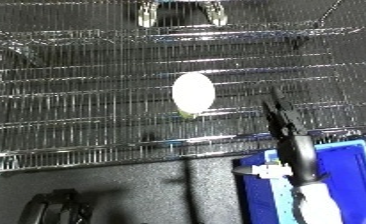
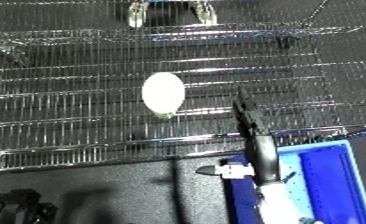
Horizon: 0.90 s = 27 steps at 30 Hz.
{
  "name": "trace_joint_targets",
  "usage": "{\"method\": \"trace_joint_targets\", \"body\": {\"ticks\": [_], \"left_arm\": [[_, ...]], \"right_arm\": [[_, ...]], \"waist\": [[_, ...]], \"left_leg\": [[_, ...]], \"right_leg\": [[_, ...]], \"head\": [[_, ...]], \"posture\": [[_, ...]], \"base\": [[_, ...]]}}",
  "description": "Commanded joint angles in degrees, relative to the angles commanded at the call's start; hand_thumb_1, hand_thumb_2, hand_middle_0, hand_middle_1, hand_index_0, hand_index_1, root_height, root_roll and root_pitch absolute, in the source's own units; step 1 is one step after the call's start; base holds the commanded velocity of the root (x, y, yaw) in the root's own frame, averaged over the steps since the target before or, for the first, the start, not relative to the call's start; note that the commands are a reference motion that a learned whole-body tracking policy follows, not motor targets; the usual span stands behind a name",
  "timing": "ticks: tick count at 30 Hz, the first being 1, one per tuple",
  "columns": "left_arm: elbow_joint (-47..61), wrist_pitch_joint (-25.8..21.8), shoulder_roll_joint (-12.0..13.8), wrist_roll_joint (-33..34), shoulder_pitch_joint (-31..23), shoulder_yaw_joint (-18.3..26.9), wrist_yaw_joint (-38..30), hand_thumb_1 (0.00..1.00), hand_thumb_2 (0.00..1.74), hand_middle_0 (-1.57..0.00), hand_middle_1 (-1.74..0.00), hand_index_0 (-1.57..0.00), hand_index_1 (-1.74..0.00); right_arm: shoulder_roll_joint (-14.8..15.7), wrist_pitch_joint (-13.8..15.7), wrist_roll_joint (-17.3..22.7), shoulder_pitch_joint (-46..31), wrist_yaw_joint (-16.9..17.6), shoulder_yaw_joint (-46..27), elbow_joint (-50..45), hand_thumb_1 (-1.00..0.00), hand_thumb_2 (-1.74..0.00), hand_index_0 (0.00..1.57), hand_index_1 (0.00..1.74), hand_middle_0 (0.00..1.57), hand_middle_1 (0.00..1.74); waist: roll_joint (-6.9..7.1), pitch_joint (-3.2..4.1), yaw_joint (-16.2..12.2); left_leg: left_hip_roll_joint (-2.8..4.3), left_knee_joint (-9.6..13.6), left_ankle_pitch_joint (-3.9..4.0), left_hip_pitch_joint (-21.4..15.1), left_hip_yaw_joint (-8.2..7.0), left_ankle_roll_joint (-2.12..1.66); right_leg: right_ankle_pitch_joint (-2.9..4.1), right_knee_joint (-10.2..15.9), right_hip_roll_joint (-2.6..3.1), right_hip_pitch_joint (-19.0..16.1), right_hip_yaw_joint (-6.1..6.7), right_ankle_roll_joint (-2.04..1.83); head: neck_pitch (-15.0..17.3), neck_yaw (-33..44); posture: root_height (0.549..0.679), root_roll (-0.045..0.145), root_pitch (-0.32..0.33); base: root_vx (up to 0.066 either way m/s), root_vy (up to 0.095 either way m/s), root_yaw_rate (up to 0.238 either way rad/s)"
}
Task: Pick up the object and place it into the box
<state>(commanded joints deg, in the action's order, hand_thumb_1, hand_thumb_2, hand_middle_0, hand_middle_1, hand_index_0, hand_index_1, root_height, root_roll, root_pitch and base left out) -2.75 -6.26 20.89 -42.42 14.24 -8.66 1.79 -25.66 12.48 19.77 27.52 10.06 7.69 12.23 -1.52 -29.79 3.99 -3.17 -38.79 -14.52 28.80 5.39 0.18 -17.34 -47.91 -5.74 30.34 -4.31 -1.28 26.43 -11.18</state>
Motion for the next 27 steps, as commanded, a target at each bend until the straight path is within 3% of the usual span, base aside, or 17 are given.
{"method": "trace_joint_targets", "body": {"ticks": [13, 27], "left_arm": [[0.5, -0.7, 0.3, -0.5, 1.9, -2.0, -1.3, 1.00, 1.74, -1.57, -1.74, -1.57, -1.74], [1.3, -0.4, -0.2, -1.4, 2.7, -3.7, -2.6, 1.00, 1.74, -1.57, -1.74, -1.57, -1.74]], "right_arm": [[-2.9, 0.8, 1.9, 8.6, 0.2, 1.9, 6.1, 0.00, 0.00, 0.00, 0.00, 0.00, 0.00], [-3.4, 0.2, 2.5, 17.7, -0.8, 5.3, 12.1, 0.00, 0.00, 0.00, 0.00, 0.00, 0.00]], "waist": [[-1.88, 0.00, 1.5], [-3.41, 0.00, 3.3]], "left_leg": [[-1.17, -1.7, -0.58, 5.7, -0.65, 0.15], [-2.20, -4.2, -1.51, 9.6, -0.64, 0.68]], "right_leg": [[0.01, -2.3, -0.58, 6.1, -0.05, -0.28], [-1.19, -5.4, -0.69, 10.3, -0.41, 0.35]], "head": [[-5.0, -4.2], [-8.4, -10.0]], "posture": [[0.626, 0.038, 0.138], [0.618, 0.037, 0.177]], "base": [[0.021, 0.024, 0.046], [0.032, 0.019, 0.037]]}}
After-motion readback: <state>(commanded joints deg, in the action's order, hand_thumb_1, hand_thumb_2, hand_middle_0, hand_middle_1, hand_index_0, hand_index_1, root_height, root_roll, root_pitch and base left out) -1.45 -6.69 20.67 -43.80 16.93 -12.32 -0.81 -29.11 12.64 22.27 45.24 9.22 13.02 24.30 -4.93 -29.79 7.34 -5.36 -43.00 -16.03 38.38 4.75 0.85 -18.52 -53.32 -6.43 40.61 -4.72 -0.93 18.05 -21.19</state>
